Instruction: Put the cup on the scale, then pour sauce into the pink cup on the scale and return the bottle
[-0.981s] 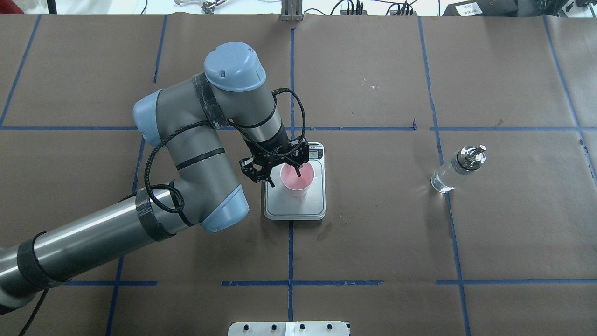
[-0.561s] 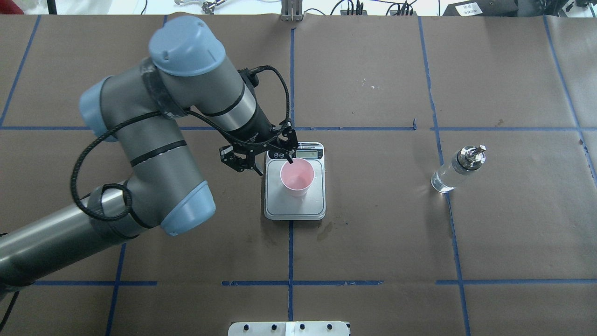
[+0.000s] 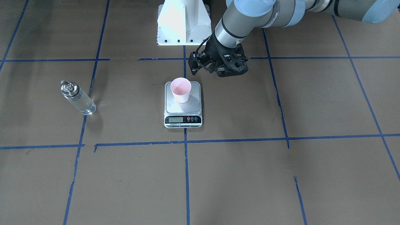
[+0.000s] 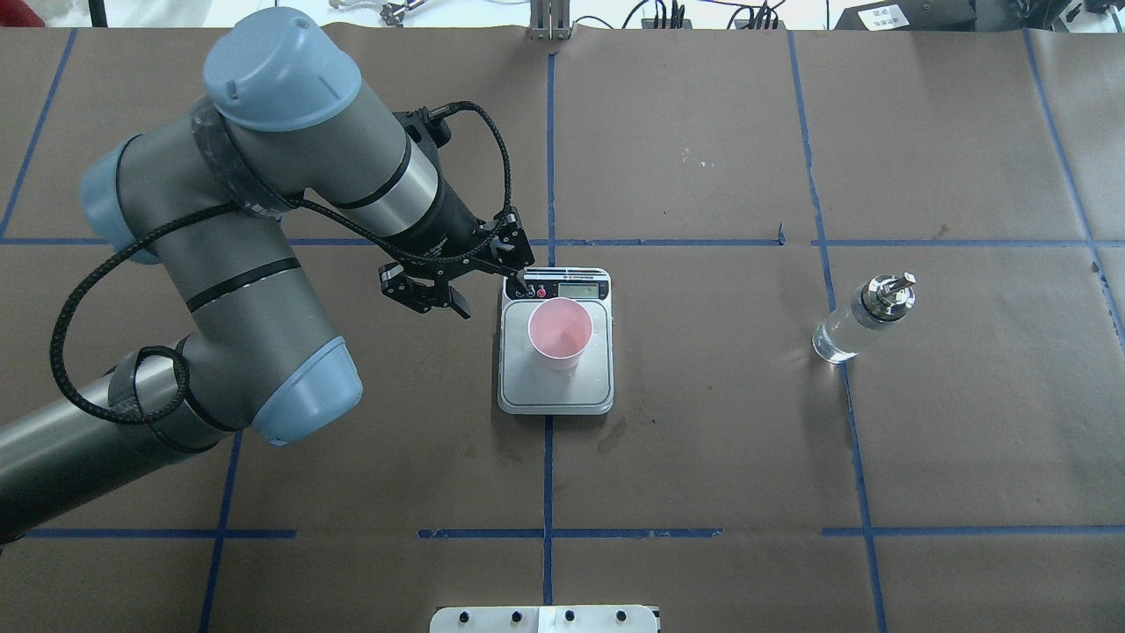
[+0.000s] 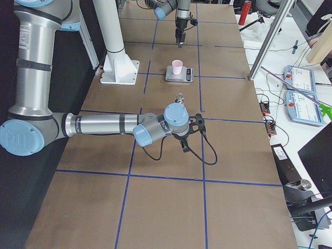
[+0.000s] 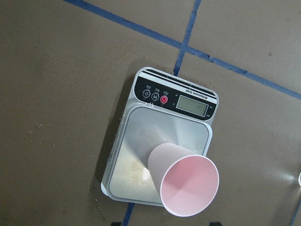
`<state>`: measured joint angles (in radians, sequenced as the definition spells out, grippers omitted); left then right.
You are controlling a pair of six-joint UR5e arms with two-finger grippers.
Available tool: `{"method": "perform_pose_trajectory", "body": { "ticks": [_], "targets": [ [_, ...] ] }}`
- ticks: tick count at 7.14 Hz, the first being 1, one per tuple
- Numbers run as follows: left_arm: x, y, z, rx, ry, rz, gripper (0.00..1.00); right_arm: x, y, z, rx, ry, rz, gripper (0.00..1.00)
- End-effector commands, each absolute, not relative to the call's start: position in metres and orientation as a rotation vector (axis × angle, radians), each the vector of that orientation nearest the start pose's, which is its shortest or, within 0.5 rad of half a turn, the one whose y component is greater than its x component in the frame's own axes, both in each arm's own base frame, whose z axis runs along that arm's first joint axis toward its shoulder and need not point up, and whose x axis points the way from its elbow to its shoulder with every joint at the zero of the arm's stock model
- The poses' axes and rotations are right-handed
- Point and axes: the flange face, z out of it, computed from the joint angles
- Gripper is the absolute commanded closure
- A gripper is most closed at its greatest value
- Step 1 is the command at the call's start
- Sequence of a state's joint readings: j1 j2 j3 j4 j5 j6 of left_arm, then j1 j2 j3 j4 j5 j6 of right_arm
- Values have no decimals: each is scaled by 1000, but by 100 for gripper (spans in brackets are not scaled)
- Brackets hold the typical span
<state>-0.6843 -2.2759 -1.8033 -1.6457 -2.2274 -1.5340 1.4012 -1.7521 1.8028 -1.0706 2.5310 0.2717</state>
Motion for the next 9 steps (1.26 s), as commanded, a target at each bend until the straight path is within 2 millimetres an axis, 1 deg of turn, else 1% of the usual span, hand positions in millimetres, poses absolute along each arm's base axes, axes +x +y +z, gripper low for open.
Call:
{"method": "perform_pose_trajectory", "body": {
  "ticks": [1, 2, 3, 4, 5, 6, 7, 8, 9],
  "targets": [
    [438, -455, 128, -213, 1118, -250, 31, -78, -398, 498, 276, -1102, -167, 0],
    [439, -454, 127, -214, 1121, -247, 31, -112, -380, 471, 288, -1061, -177, 0],
    [438, -453, 126, -214, 1122, -246, 31, -153, -366, 447, 288, -1033, -164, 0],
    [438, -453, 126, -214, 1122, -246, 31, -187, -351, 435, 269, -1023, -151, 0],
    [439, -454, 128, -213, 1120, -247, 31, -207, -343, 434, 213, -1025, -95, 0],
    [435, -457, 127, -203, 1122, -254, 31, -243, -327, 423, 266, -985, -64, 0],
    [432, -460, 128, -168, 1120, -256, 26, -275, -311, 424, 340, -929, -61, 0],
    [425, -466, 148, -140, 1100, -244, 23, -292, -303, 423, 342, -922, 17, 0],
    [405, -475, 168, -89, 1086, -207, 23, -315, -296, 418, 415, -903, 97, 0]
  ]
}}
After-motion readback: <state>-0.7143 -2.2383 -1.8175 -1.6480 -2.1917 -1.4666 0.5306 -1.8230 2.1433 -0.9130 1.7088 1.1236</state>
